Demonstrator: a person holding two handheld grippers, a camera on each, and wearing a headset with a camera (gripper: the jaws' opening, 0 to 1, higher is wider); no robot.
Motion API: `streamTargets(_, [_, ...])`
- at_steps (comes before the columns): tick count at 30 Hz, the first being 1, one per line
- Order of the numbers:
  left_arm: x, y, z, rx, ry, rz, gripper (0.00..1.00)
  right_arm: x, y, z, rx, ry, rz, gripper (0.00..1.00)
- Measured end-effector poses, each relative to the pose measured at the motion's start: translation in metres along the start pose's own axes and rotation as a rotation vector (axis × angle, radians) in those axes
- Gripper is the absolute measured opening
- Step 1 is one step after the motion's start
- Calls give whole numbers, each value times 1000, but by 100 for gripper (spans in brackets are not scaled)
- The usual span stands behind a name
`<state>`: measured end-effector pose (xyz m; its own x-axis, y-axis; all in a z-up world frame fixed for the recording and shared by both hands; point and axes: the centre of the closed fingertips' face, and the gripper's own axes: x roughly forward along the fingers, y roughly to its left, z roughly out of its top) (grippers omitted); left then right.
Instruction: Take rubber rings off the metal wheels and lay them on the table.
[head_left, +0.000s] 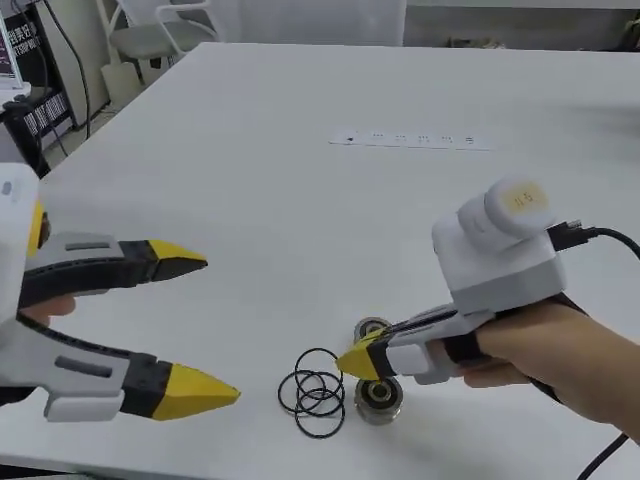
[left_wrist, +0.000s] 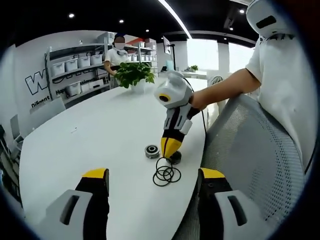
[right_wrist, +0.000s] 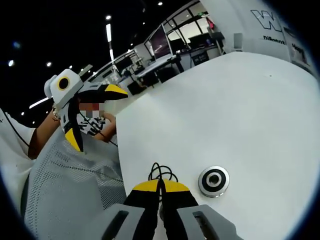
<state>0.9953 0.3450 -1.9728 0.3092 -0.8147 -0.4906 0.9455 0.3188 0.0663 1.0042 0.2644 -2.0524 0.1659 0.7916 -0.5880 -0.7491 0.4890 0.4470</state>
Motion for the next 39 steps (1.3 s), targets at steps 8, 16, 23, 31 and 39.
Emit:
streamTargets(8, [-15, -1, -22, -78, 3, 61, 72, 3, -5, -9, -11, 41, -28, 0])
streamTargets(16, [-19, -4, -30, -117, -6, 89, 71, 5, -12, -15, -38, 72, -70, 0])
streamTargets(23, [-16, -8, -30, -136, -11, 85, 70, 4, -17, -15, -68, 75, -103, 0])
streamTargets(31, [-15, -7, -28, -185, -46, 92, 70, 1, -22, -14, -84, 77, -130, 4])
streamTargets(39, [-16, -6, -27, -203, -56, 98, 73, -13, -26, -1, -82, 19, -160, 5])
